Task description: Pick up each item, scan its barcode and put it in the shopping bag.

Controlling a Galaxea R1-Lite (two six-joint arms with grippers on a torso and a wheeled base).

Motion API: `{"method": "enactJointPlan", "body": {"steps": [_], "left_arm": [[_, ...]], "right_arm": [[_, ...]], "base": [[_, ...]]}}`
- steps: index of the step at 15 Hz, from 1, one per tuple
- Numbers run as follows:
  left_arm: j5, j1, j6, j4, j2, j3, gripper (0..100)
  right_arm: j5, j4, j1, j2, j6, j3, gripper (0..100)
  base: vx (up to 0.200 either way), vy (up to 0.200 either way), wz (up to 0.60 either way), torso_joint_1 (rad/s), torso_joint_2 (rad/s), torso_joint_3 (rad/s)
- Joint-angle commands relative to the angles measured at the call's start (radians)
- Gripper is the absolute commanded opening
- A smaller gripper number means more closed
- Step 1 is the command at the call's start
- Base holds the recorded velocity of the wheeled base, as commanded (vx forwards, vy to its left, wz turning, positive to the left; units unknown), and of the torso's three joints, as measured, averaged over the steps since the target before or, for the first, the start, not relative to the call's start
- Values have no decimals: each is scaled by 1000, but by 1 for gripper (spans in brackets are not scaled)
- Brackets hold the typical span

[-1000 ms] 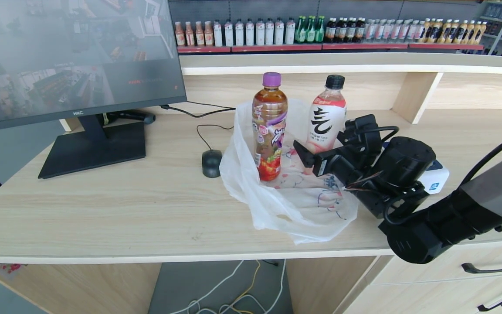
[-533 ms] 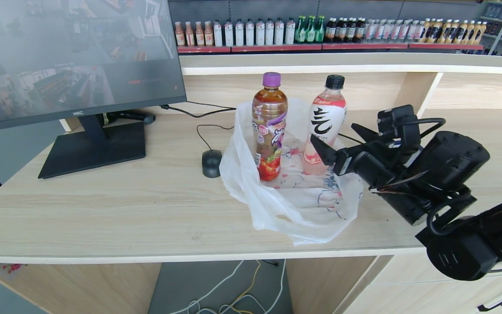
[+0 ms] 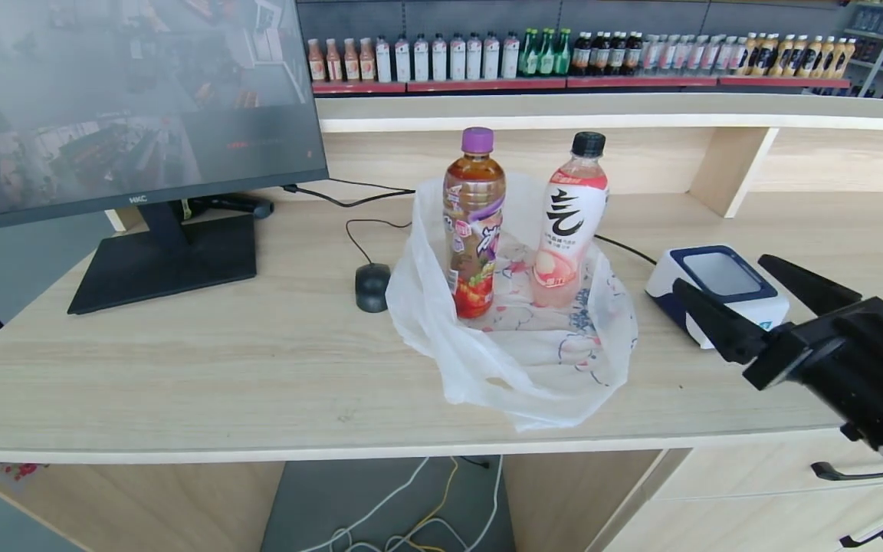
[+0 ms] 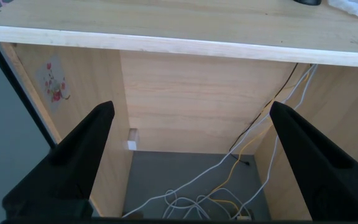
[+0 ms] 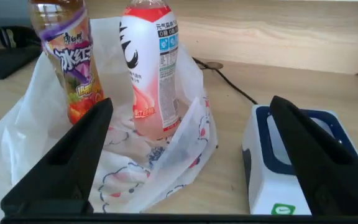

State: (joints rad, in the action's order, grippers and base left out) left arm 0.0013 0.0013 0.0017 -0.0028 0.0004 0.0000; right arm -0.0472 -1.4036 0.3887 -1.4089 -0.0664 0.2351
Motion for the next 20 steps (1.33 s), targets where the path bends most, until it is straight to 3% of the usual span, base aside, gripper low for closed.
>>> {"method": "enactJointPlan", "body": {"steps": [1, 2, 6, 14, 18, 20], "left_arm": [[0, 0, 0, 0, 0, 0, 100], [0, 0, 0, 0, 0, 0, 100], [0, -1, 3, 0, 0, 0, 100], [0, 0, 3, 0, 0, 0, 100], [0, 0, 0, 0, 0, 0, 100], [-1, 0, 3, 0, 0, 0, 100]], "right_arm": [[-2, 25, -1, 292, 8, -235, 100], [-3, 45, -1, 312, 11, -235, 100], [-42, 724, 7, 786, 73, -229, 100], [-28, 1393, 15, 1335, -18, -223, 100], [-5, 1422, -1, 1315, -18, -209, 100], [0, 1417, -235, 1242, -16, -218, 100]], "base": [[0, 0, 0, 0, 0, 0], [0, 0, 0, 0, 0, 0], [0, 0, 0, 0, 0, 0], [0, 0, 0, 0, 0, 0], [0, 0, 0, 0, 0, 0], [0, 0, 0, 0, 0, 0]]}}
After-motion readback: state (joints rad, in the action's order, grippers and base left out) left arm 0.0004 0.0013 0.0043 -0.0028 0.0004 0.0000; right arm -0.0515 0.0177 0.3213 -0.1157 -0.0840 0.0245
